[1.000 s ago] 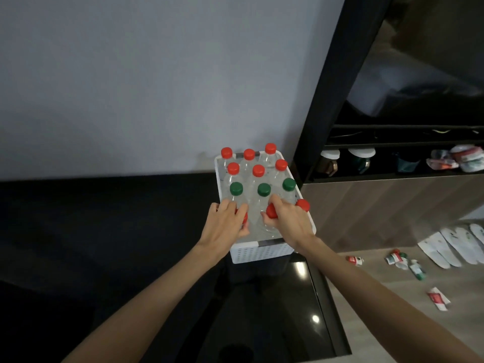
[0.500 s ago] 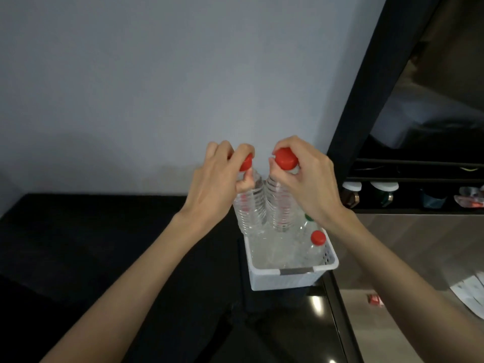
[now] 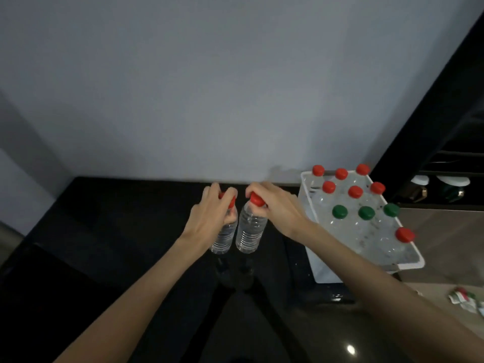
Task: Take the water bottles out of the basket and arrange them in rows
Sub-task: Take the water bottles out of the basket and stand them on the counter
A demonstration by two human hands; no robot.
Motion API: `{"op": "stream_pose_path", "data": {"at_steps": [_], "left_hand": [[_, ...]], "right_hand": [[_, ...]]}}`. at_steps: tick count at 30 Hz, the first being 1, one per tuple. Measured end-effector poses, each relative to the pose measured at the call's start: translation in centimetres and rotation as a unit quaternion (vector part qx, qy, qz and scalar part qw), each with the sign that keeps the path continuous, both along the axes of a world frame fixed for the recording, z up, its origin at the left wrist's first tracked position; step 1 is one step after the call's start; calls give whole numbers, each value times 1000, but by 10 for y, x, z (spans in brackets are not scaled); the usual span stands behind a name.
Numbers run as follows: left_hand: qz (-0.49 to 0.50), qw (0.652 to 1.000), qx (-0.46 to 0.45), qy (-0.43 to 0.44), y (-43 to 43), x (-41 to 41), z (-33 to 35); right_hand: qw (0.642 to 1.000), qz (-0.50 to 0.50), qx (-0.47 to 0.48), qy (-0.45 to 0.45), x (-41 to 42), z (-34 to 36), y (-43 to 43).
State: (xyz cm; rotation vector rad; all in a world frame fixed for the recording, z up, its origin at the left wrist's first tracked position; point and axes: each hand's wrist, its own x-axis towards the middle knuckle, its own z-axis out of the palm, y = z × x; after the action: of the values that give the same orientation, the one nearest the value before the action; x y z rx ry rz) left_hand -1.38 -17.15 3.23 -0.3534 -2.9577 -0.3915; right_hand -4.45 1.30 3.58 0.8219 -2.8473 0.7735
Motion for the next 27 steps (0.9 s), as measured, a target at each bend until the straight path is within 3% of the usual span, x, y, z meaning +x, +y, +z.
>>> {"op": "stream_pose_path", "data": {"at_steps": [7,12,17,23,27], "left_hand": [[24,997,3,-79,-46,-8,-49],[42,995,36,-86,-62,-14,-61],[55,997,33,-44,-73,-10,-73],[20,995,96,-36,-75,0,-77],[16,993,118,24,-64,5,-50]], "right_hand": [[997,-1,19,-74,-7,-53,-55],[995,-12,30,-92,-9,-67,-67],[995,-32,19,-95,-4,-70,-71],[995,-30,29,-95,7,-62,-65],[996,-79,3,-35,20,-40,-41]]}}
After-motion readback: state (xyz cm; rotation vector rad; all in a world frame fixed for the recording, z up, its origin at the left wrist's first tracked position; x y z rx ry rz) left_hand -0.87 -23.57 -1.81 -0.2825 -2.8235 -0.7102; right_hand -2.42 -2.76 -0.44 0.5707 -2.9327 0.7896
